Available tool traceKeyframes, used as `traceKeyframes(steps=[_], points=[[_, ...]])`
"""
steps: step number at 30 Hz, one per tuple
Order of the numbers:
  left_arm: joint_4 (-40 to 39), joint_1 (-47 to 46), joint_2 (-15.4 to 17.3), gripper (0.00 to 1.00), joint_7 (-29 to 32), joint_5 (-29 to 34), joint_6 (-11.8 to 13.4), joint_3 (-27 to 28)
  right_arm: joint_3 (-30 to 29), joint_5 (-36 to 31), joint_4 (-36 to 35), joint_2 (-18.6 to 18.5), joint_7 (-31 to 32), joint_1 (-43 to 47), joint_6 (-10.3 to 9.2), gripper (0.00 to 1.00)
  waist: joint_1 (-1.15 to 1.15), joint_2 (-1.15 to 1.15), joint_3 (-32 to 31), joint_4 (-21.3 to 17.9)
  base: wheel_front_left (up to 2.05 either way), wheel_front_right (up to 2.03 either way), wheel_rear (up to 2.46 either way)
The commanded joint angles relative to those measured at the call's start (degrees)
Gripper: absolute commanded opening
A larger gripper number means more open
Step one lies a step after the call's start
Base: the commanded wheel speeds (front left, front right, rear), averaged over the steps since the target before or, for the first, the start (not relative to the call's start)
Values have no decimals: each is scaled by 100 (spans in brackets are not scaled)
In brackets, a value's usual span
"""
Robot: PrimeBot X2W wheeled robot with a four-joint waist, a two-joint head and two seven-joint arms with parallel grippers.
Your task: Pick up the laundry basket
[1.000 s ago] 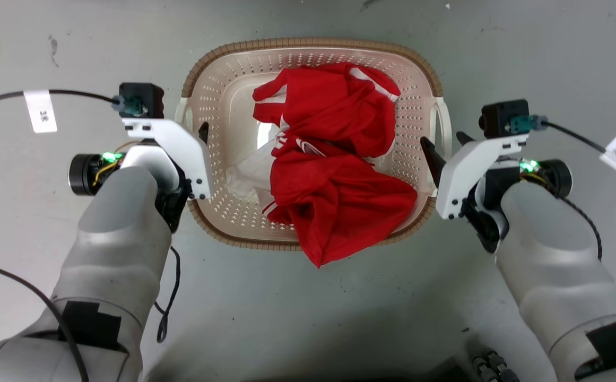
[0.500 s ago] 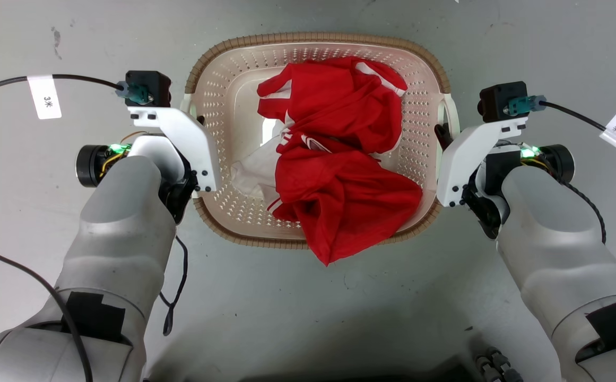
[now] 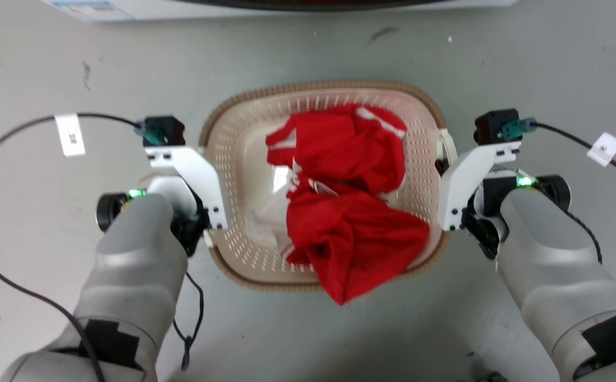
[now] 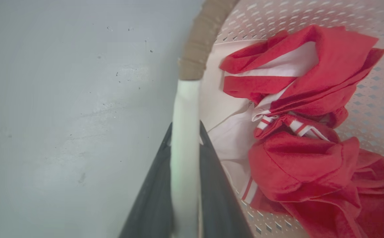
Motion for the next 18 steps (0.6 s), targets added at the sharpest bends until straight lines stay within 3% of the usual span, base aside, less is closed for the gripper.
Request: traceKeyframes(steps=[1, 18], points=[[8, 147, -73, 0, 119, -81, -5, -30, 54, 118, -5, -8, 78, 106, 0, 0, 0, 0, -317, 62, 0, 0, 0], [-200, 923, -262, 0, 1495, -1031, -15, -601, 397, 920, 40, -170, 1532, 952, 0, 0, 0, 0, -2240, 284, 0, 0, 0]])
